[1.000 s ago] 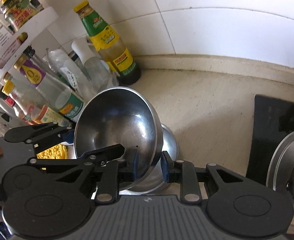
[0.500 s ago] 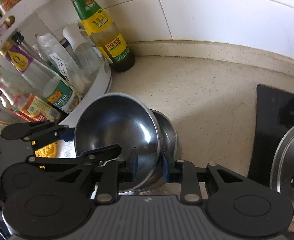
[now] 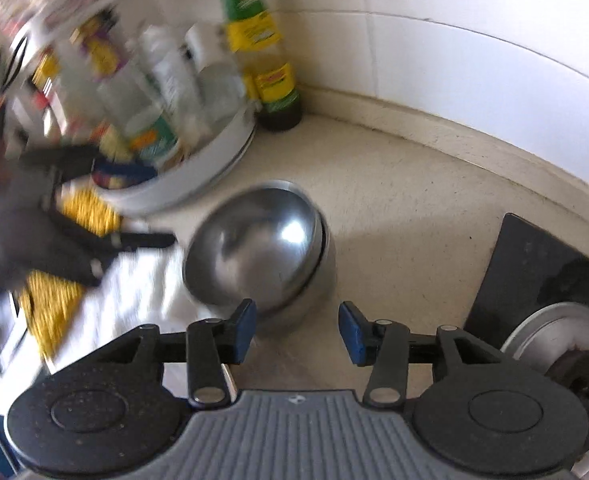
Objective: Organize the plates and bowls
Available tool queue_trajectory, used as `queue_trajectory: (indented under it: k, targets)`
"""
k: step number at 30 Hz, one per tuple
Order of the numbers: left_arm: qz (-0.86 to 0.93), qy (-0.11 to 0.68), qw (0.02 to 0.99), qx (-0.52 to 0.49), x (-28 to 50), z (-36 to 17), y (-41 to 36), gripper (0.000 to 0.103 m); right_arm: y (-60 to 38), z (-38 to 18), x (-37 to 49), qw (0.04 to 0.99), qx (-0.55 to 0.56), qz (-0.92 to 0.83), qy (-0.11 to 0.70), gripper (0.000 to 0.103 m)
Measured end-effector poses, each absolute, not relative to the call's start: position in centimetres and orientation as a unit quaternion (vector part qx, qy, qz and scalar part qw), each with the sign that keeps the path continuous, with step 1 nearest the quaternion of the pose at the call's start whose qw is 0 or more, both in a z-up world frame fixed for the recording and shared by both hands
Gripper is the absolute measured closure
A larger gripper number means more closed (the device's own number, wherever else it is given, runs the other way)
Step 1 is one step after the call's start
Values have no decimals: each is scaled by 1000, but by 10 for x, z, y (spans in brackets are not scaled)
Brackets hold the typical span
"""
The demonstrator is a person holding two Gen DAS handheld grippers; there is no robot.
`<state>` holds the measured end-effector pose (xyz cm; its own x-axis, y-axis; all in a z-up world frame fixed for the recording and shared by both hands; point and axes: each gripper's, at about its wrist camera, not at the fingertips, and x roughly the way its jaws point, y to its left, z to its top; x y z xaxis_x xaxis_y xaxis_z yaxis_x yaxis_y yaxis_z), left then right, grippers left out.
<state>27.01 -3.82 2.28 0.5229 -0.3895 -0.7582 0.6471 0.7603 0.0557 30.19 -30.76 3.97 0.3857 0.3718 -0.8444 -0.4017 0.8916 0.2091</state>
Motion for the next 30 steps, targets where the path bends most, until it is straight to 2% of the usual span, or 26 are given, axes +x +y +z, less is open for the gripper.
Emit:
queue_trajectory:
  k: [10,20,30]
  targets:
    - [-416,396,784,236,278,-25,-44,17,-290,-1,305,784,-168,351,483,34]
    - [-497,433,722,211,314,-64,-70,12,-289,-40,351,742,-189,409,497,32]
    - [-540,423,698,206,327,-68,-81,9,-294,-46,381,710,-239,447,489,29]
